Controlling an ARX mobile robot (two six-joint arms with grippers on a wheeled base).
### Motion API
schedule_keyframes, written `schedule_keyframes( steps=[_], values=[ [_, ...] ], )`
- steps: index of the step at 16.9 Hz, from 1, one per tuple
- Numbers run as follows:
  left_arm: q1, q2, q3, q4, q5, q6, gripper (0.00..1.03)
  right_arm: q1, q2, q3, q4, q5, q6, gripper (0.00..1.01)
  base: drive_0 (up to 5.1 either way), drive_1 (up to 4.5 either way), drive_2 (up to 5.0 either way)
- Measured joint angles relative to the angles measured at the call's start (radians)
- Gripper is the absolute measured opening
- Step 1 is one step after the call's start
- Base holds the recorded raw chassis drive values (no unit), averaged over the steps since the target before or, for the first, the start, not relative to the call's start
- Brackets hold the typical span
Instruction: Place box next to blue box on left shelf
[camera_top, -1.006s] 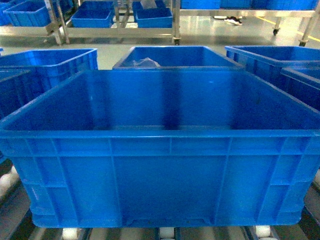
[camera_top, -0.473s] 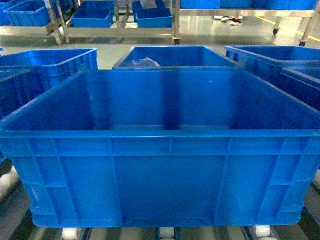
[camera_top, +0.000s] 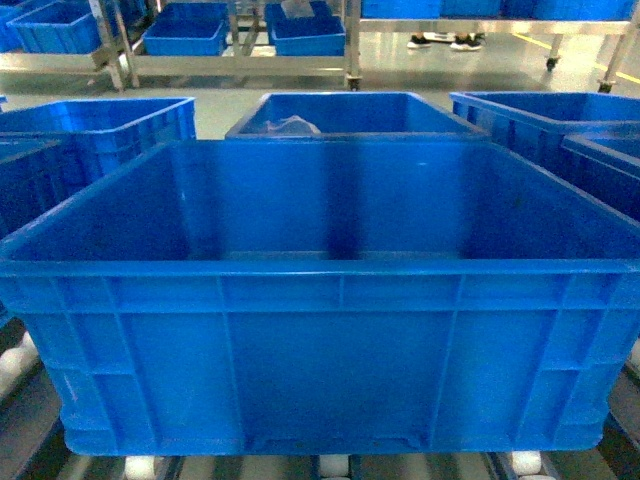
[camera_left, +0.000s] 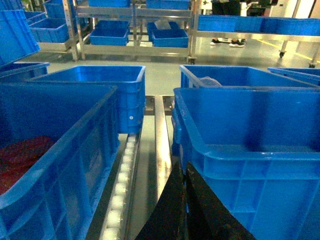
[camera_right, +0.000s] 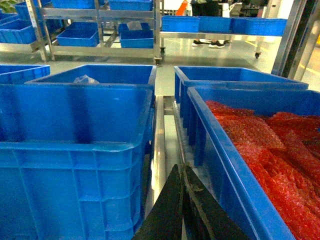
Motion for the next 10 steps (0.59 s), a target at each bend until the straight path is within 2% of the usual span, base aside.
schedule_keyframes(
  steps=[1, 7, 8, 10],
  values=[
    [0.000, 0.000, 0.000, 0.000, 0.000, 0.000, 0.08, 0.000, 0.000, 0.000, -0.001, 0.000, 0.000, 0.06, 0.0, 0.00, 0.0],
    [0.000, 0.000, 0.000, 0.000, 0.000, 0.000, 0.93, 0.000, 0.000, 0.000, 0.000, 0.000, 0.000, 0.92, 0.0, 0.00, 0.0],
    [0.000, 0.000, 0.000, 0.000, 0.000, 0.002, 0.99, 0.000, 0.000, 0.000, 0.000, 0.000, 0.000, 1.00, 0.0, 0.00, 0.0],
    [0.000, 0.000, 0.000, 0.000, 0.000, 0.002, 0.98, 0.000, 0.000, 0.000, 0.000, 0.000, 0.000, 0.98, 0.0, 0.00, 0.0]
  ],
)
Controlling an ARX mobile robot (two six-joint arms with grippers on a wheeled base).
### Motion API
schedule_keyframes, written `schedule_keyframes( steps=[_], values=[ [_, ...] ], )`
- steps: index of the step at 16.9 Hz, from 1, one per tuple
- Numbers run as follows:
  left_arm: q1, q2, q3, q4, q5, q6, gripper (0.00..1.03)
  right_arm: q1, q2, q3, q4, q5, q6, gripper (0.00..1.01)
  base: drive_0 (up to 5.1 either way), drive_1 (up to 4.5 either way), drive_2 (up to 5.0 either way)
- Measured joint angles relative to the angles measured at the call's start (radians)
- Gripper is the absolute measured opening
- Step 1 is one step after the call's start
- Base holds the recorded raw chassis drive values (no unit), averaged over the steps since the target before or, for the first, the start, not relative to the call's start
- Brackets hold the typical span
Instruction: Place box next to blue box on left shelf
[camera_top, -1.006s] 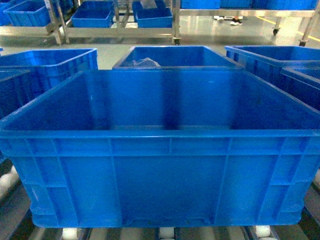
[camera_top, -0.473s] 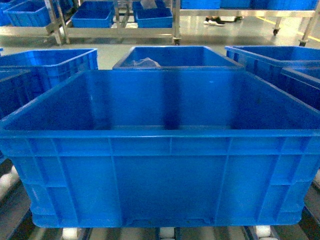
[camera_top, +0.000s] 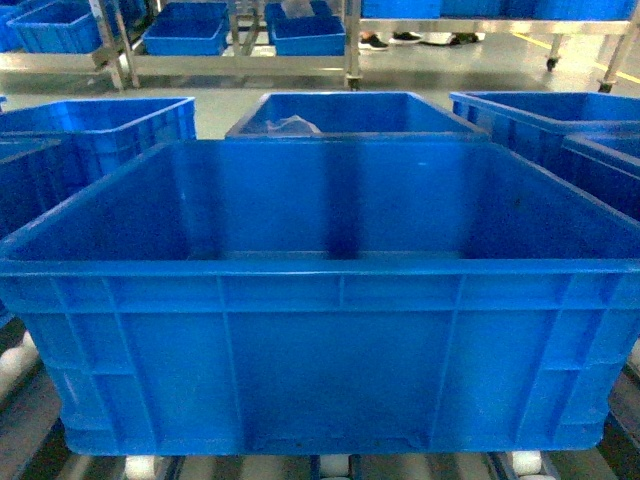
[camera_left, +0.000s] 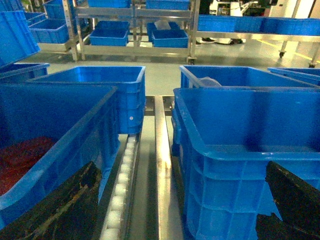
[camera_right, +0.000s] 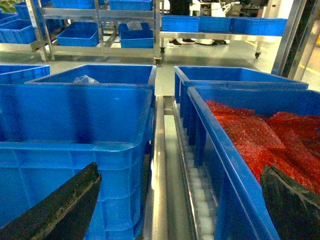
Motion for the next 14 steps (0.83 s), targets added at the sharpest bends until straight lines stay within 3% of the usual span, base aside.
schedule_keyframes(
  steps=[14],
  values=[
    [0.000, 0.000, 0.000, 0.000, 0.000, 0.000, 0.98, 0.000, 0.000, 0.000, 0.000, 0.000, 0.000, 0.98, 0.0, 0.00, 0.0]
  ],
)
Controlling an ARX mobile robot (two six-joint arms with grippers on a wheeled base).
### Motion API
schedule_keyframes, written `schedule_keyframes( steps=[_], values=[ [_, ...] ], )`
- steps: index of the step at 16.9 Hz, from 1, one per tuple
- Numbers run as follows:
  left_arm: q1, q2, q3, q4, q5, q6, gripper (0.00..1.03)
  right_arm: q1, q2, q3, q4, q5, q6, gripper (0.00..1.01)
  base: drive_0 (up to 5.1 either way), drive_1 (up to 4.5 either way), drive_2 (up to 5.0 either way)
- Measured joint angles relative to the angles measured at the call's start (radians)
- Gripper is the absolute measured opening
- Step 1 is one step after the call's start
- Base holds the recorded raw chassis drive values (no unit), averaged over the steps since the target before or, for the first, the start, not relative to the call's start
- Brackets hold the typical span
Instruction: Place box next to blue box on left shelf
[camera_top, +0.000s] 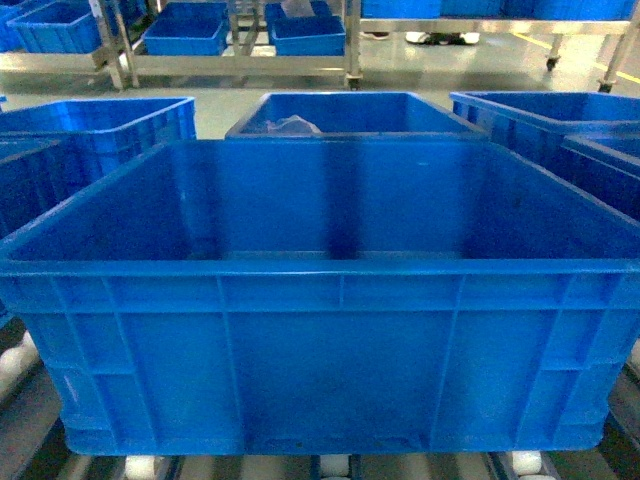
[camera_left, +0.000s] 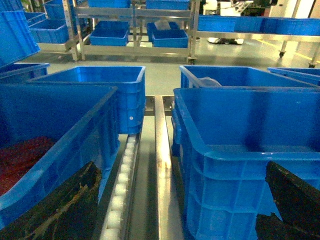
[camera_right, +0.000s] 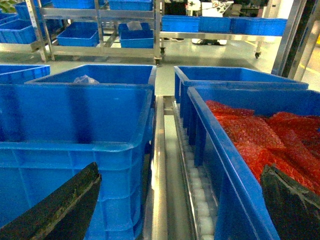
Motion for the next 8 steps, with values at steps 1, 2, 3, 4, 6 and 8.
schedule_keyframes(
  steps=[1, 2, 3, 4, 6, 8],
  values=[
    [0.000, 0.000, 0.000, 0.000, 0.000, 0.000, 0.98, 0.000, 0.000, 0.000, 0.000, 0.000, 0.000, 0.98, 0.0, 0.00, 0.0],
    [0.000, 0.000, 0.000, 0.000, 0.000, 0.000, 0.98, 0.000, 0.000, 0.000, 0.000, 0.000, 0.000, 0.98, 0.0, 0.00, 0.0],
    [0.000, 0.000, 0.000, 0.000, 0.000, 0.000, 0.98, 0.000, 0.000, 0.000, 0.000, 0.000, 0.000, 0.98, 0.0, 0.00, 0.0],
    [0.000, 0.000, 0.000, 0.000, 0.000, 0.000, 0.98, 0.000, 0.000, 0.000, 0.000, 0.000, 0.000, 0.98, 0.0, 0.00, 0.0],
    [0.000, 0.000, 0.000, 0.000, 0.000, 0.000, 0.98, 0.000, 0.000, 0.000, 0.000, 0.000, 0.000, 0.98, 0.0, 0.00, 0.0],
    [0.000, 0.000, 0.000, 0.000, 0.000, 0.000, 0.98, 0.000, 0.000, 0.000, 0.000, 0.000, 0.000, 0.98, 0.0, 0.00, 0.0]
  ],
)
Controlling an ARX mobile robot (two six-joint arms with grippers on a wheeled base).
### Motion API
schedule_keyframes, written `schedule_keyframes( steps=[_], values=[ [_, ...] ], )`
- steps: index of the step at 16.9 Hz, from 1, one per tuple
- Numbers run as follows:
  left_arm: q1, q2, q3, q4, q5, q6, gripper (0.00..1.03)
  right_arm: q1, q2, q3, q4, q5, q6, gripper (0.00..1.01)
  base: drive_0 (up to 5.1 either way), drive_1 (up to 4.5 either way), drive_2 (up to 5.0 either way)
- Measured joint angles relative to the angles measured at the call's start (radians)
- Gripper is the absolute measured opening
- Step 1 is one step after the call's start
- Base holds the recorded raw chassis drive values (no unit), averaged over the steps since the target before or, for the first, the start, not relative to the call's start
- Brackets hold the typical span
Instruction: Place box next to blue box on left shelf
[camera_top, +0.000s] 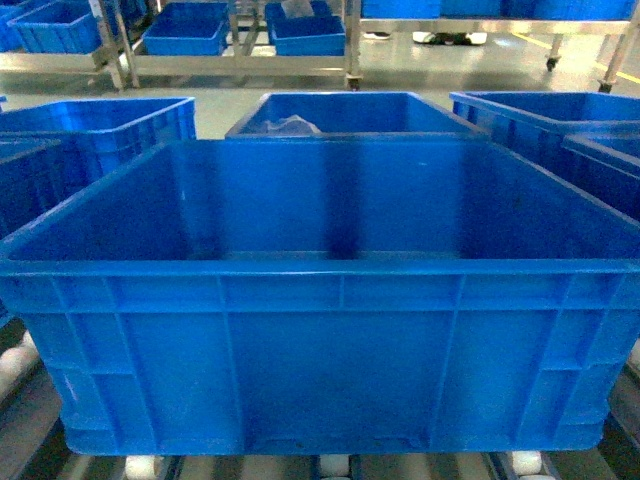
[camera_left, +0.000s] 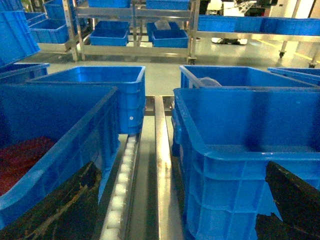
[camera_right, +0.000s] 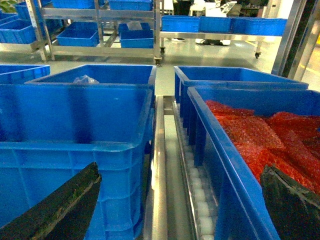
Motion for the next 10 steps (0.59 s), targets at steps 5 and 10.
schedule_keyframes(
  steps=[5, 10],
  values=[
    [0.000, 0.000, 0.000, 0.000, 0.000, 0.000, 0.98, 0.000, 0.000, 0.000, 0.000, 0.000, 0.000, 0.98, 0.0, 0.00, 0.0],
    [0.000, 0.000, 0.000, 0.000, 0.000, 0.000, 0.98, 0.000, 0.000, 0.000, 0.000, 0.000, 0.000, 0.98, 0.0, 0.00, 0.0]
  ],
)
